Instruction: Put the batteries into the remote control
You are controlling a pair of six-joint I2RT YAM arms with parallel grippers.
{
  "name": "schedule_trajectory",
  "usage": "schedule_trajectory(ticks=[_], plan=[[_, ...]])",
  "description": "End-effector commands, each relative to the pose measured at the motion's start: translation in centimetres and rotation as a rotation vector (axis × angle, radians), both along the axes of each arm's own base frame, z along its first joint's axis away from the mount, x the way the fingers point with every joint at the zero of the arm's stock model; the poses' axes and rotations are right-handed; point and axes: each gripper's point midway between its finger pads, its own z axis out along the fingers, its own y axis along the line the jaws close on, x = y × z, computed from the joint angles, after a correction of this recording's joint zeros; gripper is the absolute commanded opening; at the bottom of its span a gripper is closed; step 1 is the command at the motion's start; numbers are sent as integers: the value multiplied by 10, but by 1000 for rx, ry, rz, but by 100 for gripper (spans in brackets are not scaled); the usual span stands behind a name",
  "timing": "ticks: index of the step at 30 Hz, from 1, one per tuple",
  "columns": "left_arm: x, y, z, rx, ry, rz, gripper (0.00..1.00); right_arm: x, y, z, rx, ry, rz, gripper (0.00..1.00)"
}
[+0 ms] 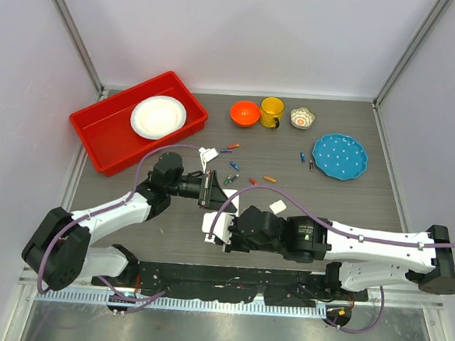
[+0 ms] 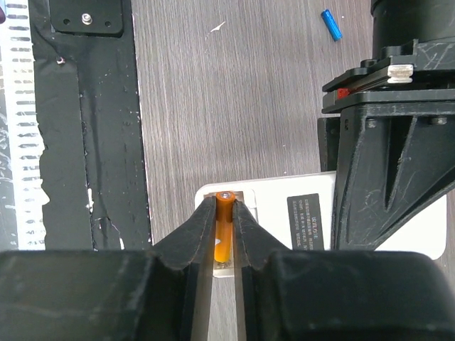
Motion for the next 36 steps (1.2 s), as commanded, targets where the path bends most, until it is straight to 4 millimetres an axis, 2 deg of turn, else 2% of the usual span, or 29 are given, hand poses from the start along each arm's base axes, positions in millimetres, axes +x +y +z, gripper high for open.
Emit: schedule_trajectory(ticks=[1,3,6,17,27,36], plan=[[2,-3,31,-60,-77,-18,0,2,-9,-6,-59,0,-14,22],[2,-4,30,-57,-73,-18,0,2,-7,-4,-43,3,-19,30],[3,-4,28,-55,-71,-16,0,3,-3,2,-15,-3,-26,36],[2,-3,26,-52,-67,-15,0,8,2,13,28,-21,-44,38],[2,-4,23,-46,-58,-19,0,6,9,31,104,-23,-34,43],[3,-4,22,-45,-57,-18,0,10,8,43,145,-44,-46,44]])
